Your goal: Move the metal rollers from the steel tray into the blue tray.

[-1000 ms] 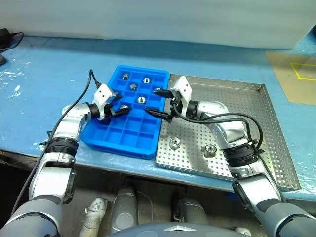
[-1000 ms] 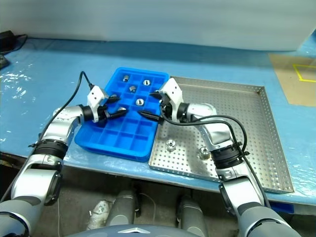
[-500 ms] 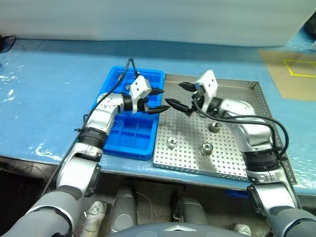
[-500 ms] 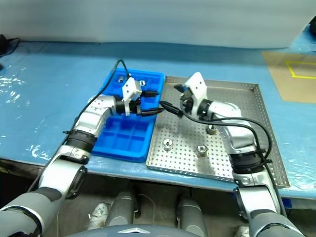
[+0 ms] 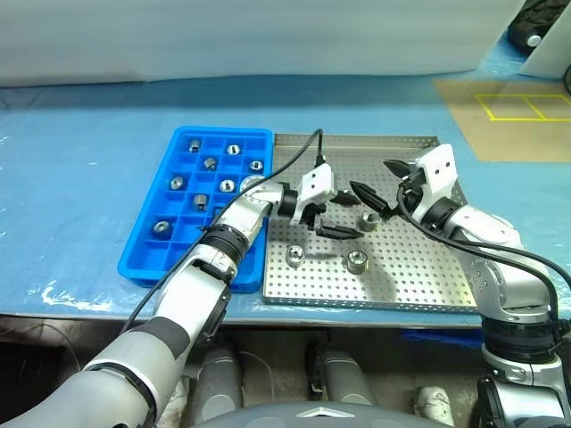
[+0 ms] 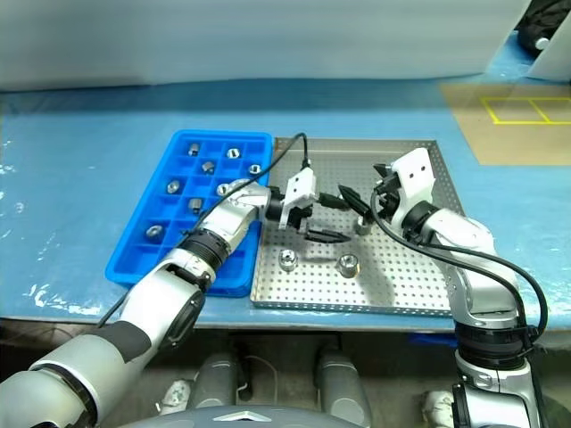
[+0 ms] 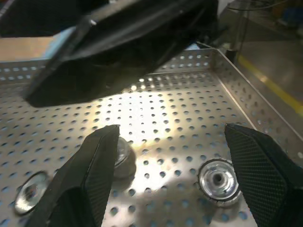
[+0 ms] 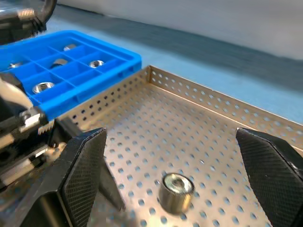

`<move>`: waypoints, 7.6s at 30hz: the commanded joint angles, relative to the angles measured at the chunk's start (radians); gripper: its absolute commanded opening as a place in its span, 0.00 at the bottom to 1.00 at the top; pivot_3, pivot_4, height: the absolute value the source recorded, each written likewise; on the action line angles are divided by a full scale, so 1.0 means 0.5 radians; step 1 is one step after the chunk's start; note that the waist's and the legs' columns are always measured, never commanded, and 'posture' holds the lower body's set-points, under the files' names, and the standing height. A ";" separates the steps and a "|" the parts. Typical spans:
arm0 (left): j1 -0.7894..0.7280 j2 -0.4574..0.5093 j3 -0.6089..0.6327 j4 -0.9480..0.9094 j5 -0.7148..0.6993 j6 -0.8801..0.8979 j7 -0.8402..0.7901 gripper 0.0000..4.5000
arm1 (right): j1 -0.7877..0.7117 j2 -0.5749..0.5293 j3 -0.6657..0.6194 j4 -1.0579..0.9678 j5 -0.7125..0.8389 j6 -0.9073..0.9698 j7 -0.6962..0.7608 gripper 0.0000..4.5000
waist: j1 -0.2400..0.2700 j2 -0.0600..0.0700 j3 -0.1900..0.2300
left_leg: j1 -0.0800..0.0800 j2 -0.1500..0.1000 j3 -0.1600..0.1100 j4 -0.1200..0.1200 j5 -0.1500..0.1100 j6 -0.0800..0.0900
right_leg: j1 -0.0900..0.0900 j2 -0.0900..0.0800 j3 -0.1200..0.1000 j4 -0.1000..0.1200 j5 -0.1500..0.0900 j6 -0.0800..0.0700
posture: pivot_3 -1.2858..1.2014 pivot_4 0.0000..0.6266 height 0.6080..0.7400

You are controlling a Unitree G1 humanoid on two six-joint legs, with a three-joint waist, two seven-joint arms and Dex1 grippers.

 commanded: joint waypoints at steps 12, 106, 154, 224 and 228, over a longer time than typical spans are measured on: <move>0.064 -0.130 -0.111 0.199 0.192 -0.247 -0.037 0.82 | 0.216 -0.067 -0.166 -0.387 0.093 0.202 -0.177 1.00 | -0.054 0.001 -0.001 | 0.013 -0.001 0.001 0.004 -0.004 0.005 | 0.016 -0.001 0.007 -0.010 0.000 0.001 | 0.27 0.24 1.00; 0.798 0.927 0.457 -1.301 -0.107 0.488 0.870 0.39 | -0.813 0.226 0.899 0.940 -0.093 -0.548 1.139 1.00 | 0.331 0.007 -0.006 | -0.008 0.005 -0.006 -0.010 0.013 -0.027 | -0.010 -0.004 -0.013 0.005 -0.002 -0.002 | 0.55 0.24 1.00; 1.045 1.125 0.368 -1.463 -0.236 0.529 0.516 0.39 | -0.553 0.095 0.803 0.603 -0.087 -0.352 0.888 1.00 | 0.232 0.006 -0.006 | -0.002 0.004 -0.002 -0.004 0.012 -0.026 | -0.013 -0.004 -0.009 0.027 -0.005 -0.006 | 0.51 0.24 1.00; 1.043 1.321 0.435 -1.887 -0.656 1.089 0.179 0.81 | -0.262 -0.038 1.006 0.872 -0.317 -0.521 1.089 0.79 | 0.151 0.005 -0.005 | 0.006 0.004 0.000 -0.013 0.013 -0.026 | -0.010 -0.002 -0.004 0.019 -0.006 -0.006 | 0.50 0.24 1.00; 1.014 1.371 0.462 -1.860 -0.660 1.103 0.173 0.81 | -0.270 -0.017 1.015 0.897 -0.347 -0.534 1.073 0.65 | 0.153 0.005 -0.005 | 0.007 0.004 0.000 -0.013 0.013 -0.026 | -0.010 -0.001 -0.004 0.020 -0.006 -0.006 | 0.50 0.24 1.00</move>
